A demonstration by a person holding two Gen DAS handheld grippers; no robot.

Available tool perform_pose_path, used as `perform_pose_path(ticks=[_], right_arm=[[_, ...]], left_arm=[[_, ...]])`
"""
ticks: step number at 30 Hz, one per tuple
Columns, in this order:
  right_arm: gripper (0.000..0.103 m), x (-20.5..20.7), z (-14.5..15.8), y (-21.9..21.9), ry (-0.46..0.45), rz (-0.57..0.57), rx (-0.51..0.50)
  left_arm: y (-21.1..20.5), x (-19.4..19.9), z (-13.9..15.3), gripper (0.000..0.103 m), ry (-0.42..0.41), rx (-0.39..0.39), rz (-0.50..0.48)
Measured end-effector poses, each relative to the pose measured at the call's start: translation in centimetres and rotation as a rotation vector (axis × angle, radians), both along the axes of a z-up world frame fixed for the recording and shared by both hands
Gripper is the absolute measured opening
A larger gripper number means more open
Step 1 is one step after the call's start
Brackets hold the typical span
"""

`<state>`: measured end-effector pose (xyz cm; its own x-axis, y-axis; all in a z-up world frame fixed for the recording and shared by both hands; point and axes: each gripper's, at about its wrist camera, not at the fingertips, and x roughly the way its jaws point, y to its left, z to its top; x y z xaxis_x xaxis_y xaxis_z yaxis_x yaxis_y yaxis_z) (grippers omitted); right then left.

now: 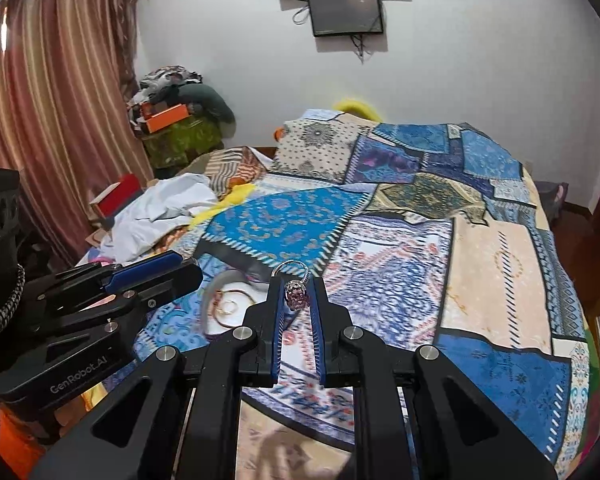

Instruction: Organize jewelry

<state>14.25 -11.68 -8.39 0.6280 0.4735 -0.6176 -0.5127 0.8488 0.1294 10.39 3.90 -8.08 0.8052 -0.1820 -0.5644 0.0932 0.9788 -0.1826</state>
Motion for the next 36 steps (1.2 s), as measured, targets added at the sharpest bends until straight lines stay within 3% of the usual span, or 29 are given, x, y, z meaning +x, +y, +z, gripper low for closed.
perform_pose_path(ticks=[13, 25, 36], right_arm=[[0.011, 1.0, -2.5, 4.1, 0.059, 0.061, -0.026], [0.011, 3.3, -5.6, 6.5, 0.142, 0.091, -0.069], [0.011, 4.2, -8.1, 7.6, 0.216, 0.112, -0.100]], left_arm=[[3.6, 0.6, -3.5, 0.021, 0.075, -0.021, 0.062], [4.5, 2.6, -7.5, 0.021, 0.165, -0.062, 0.031], [4.5, 3.1, -8.8, 0.021, 0.190, -0.082, -0.007]])
